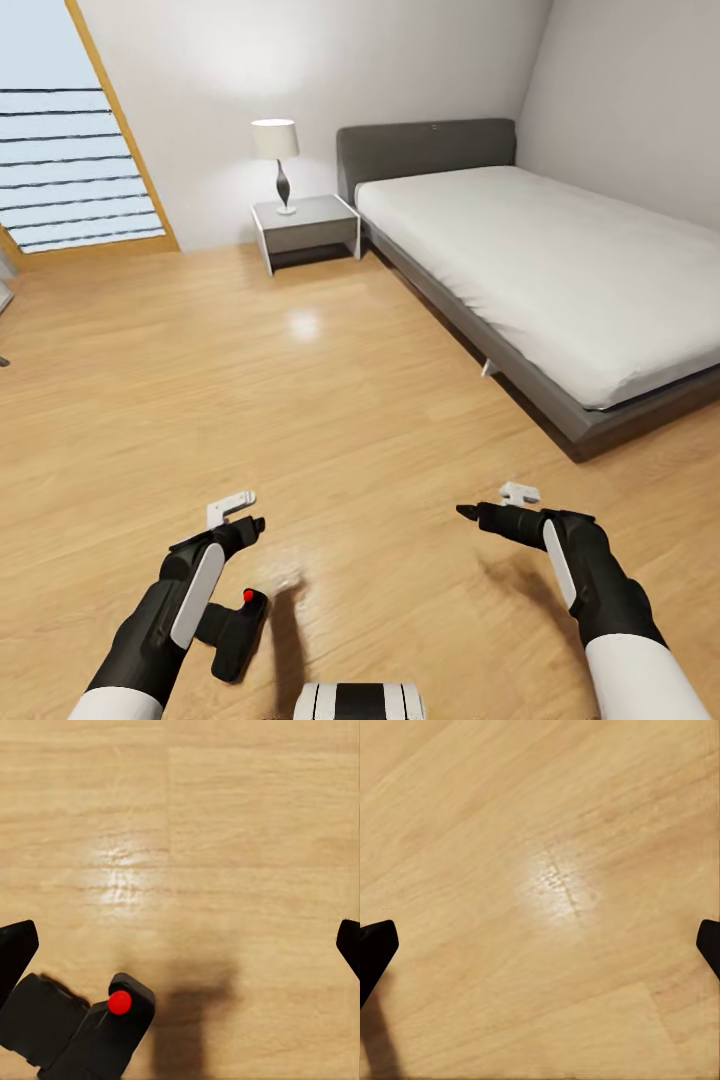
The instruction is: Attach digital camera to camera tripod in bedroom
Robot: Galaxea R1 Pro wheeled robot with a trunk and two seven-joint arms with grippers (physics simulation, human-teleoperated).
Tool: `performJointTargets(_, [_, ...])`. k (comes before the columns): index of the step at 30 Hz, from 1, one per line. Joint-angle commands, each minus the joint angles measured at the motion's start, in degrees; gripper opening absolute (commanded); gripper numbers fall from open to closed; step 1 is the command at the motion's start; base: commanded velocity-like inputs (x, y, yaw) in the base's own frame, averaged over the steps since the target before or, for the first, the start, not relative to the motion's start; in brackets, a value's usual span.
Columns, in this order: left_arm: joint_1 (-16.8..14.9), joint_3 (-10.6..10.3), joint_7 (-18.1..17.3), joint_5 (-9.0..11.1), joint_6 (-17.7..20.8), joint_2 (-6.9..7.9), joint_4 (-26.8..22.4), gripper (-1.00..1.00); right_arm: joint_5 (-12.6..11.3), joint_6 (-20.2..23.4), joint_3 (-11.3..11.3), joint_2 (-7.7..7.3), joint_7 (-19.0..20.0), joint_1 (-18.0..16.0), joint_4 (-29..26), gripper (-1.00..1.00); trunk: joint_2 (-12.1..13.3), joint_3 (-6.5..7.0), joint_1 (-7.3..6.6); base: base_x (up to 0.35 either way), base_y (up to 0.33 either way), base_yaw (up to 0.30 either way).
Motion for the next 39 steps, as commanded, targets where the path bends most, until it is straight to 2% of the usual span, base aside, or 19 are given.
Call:
performJointTargets(1, [0.0,0.0,0.4,0.7,0.2,-0.08,-0.2,1.0,0.2,0.6,-0.1,-0.02,0.4,0.0,-0.1,1.0,0.0,-0.27,0.01,0.0,0.0,0.0])
performJointTargets(12, [0.0,-0.1,0.4,0.7,0.3,-0.21,-0.4,1.0,0.2,2.7,-0.1,-0.02,0.5,0.0,-0.3,1.0,-0.2,-2.71,0.3,0.0,0.0,0.0])
performJointTargets(39, [0.0,-0.1,0.4,0.7,0.3,-0.25,-0.5,1.0,0.2,3.0,-0.1,0.01,0.6,0.0,-0.4,1.0,-0.5,-8.69,0.99,0.0,0.0,0.0])
